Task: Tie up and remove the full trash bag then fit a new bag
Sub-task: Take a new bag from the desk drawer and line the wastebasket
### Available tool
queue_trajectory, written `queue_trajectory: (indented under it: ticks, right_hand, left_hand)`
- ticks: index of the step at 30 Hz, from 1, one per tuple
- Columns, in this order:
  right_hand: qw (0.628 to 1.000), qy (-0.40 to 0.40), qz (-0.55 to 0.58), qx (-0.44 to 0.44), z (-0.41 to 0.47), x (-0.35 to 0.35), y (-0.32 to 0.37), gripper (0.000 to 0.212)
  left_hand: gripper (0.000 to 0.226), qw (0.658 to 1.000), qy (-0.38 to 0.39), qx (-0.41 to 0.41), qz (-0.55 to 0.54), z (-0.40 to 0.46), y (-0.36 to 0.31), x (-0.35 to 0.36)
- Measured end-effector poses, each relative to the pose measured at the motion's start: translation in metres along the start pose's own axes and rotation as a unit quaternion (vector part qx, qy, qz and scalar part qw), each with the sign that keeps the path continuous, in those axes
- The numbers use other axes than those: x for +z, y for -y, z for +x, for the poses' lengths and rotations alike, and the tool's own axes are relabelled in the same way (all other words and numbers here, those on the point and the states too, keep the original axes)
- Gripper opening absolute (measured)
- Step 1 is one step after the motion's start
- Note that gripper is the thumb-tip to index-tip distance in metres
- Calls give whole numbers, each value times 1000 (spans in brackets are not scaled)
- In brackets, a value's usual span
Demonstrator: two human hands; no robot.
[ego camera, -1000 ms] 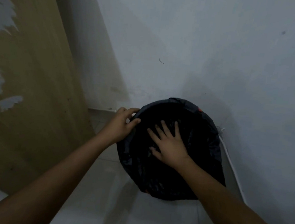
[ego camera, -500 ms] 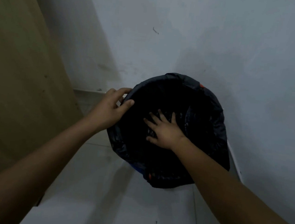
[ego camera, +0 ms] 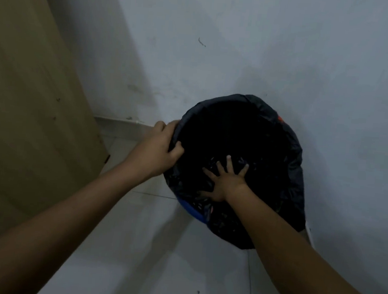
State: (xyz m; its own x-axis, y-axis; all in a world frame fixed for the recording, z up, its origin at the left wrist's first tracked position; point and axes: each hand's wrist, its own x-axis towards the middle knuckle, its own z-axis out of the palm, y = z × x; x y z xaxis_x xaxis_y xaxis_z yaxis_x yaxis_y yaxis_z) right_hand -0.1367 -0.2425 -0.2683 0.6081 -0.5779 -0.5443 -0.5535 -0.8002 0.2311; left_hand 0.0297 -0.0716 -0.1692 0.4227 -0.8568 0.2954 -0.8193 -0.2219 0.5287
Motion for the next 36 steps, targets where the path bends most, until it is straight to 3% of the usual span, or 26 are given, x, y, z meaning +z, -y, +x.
queue_trajectory:
  ticks: [3,6,8,10,12,14,16,18,21,24,27,29,31,33,35,36]
  right_hand:
    - [998,-46,31,-31,-4,-1,-5,108]
    - [989,-100,79,-74,-19,-13,-7,92]
    - [969,-215,86,-90,-32,-23,-6,66]
    - [942,-315,78,-80,-38,-28,-4,54]
    - [961,-270,52,-33,-37,-31,-5,62]
    - [992,-121,9,26,-34,-31,-11,85]
    - [998,-50,0,36,-32,-30,-20,92]
    - [997,-75,26,9,-35,-33,-24,85]
    - [975,-214,49,-43,-50,-46,-23,55]
    - [946,-322,20,-38,-67,-52,-16,47]
    - [964,-262,-37,29,-79,-56,-21,55]
    - [971,-238,-19,12,-86,-58,-29,55]
    - [945,-322,24,-52,-92,-59,-36,44]
    - [879,-457,71,-115,-99,-62,-40,33]
    - [809,-569,79,-123,-104,-70,-45,26]
    - [793,-596,72,-104,-105,-76,-49,25]
  left_hand:
    - [42,999,5,-10,-33,0,0,1]
    - [44,999,1,-1,-54,0,5,1]
    - [43,998,5,-2,-57,2,7,-2]
    - [38,998,17,-5,-58,4,11,-5]
    - [36,998,30,-11,-62,3,14,-7]
    - [35,997,42,-12,-67,1,17,-9]
    - [35,996,49,1,-73,-2,19,-8]
    - [35,995,54,12,-77,-3,22,-8]
    - [37,996,53,-2,-73,-2,28,-9]
    - [37,995,59,-43,-72,1,36,-13]
    - [36,991,66,-74,-93,3,38,-18]
    - [39,984,70,-100,-127,2,36,-21]
    - [40,978,65,-124,-153,1,34,-23]
    - [39,976,62,-137,-156,2,34,-26]
    - [39,974,66,-151,-157,3,35,-31]
    - [40,972,67,-160,-160,4,36,-34]
